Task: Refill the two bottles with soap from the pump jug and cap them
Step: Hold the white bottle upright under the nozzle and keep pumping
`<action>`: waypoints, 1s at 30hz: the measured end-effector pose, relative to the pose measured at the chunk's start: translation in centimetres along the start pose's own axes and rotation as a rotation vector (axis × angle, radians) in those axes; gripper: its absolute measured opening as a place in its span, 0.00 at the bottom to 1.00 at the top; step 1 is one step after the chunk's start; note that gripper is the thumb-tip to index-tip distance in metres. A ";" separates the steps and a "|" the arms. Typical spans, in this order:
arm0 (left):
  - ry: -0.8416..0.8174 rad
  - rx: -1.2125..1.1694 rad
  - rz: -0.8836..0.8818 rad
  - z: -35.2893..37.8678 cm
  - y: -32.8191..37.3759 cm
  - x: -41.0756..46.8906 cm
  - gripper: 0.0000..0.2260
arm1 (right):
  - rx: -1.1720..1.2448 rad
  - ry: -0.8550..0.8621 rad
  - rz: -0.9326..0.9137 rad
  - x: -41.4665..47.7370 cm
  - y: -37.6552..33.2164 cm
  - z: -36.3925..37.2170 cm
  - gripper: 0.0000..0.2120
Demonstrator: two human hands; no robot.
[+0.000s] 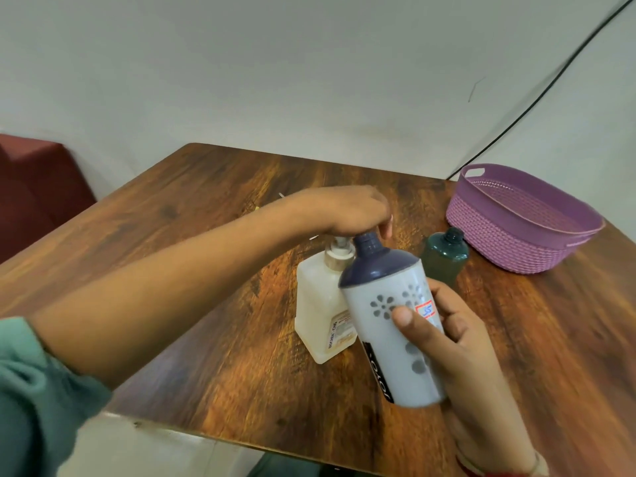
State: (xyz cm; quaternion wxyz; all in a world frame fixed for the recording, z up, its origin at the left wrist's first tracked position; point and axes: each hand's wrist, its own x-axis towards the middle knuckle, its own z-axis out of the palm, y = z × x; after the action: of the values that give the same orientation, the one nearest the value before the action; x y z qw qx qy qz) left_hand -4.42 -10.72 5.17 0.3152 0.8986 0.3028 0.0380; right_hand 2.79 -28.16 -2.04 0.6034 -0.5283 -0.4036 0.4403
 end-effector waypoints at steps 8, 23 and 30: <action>-0.010 0.116 0.024 -0.3 0.4 0.6 0.15 | 0.000 0.014 -0.021 -0.1 0.0 -0.2 0.29; -0.090 0.134 0.035 0.5 0.3 0.4 0.15 | -0.006 0.017 -0.015 -0.5 -0.1 -0.5 0.27; -0.008 0.204 0.074 -1.2 0.9 0.2 0.14 | 0.004 0.004 -0.041 -0.7 -0.6 -0.4 0.28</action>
State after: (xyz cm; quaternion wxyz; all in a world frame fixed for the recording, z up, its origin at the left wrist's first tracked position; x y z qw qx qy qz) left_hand -4.12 -10.56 6.61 0.2215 0.9369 0.2702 0.0148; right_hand 2.99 -29.00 -1.55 0.6143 -0.5196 -0.4121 0.4276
